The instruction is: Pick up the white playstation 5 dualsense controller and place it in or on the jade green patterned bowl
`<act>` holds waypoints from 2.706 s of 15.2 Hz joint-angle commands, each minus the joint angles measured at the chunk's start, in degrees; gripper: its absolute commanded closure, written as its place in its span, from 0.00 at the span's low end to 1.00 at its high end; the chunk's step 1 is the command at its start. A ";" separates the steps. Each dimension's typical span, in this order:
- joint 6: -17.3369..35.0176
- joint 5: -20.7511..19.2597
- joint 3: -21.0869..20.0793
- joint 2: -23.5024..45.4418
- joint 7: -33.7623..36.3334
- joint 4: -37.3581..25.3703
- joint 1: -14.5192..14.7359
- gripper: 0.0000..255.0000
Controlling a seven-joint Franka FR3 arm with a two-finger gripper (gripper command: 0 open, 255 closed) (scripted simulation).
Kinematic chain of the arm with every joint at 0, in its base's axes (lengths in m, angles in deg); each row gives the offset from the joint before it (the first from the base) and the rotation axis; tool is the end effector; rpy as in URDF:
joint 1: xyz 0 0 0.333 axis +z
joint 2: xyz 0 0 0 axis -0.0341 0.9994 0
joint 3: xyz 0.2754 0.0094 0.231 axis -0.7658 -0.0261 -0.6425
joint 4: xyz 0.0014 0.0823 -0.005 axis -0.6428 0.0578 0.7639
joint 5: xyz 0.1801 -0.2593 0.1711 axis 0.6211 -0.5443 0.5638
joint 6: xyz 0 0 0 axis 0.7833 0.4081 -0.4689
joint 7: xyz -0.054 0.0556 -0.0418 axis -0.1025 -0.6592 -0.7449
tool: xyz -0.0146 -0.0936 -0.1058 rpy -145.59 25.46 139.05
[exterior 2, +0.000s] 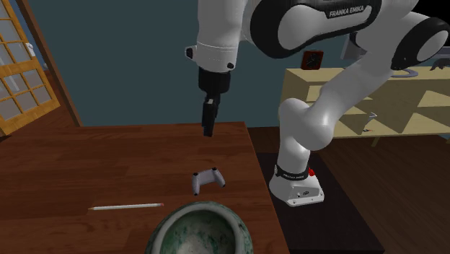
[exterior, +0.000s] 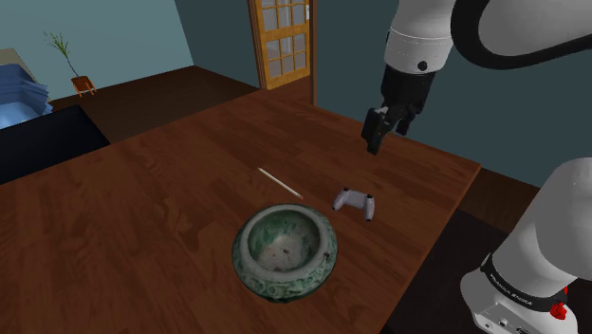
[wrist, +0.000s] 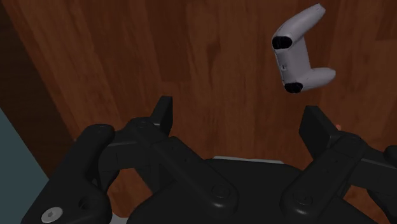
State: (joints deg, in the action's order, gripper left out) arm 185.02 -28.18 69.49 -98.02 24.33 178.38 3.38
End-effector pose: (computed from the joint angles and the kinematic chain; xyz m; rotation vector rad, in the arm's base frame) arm 0.2268 0.1213 0.5390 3.0469 -0.0856 0.1903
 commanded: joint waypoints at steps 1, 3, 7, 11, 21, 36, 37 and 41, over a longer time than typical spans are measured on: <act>1.75 1.60 -2.59 -0.04 2.42 2.04 1.17 0.00; 3.61 3.09 -5.23 0.73 4.79 3.38 2.21 0.00; 7.66 5.99 -10.83 3.35 9.61 5.25 4.01 0.00; 10.58 6.51 -11.83 4.27 10.03 7.30 4.14 0.00; 14.61 6.94 -12.69 5.55 10.06 10.08 4.03 0.00; 12.06 6.36 -11.75 4.85 9.92 8.27 4.14 1.00; 11.22 6.21 -11.51 4.63 9.84 7.64 4.10 1.00; 10.55 6.05 -11.27 4.45 9.72 7.10 4.02 0.00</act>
State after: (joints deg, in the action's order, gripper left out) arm 195.56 -22.13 58.22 -93.57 34.05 185.47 7.41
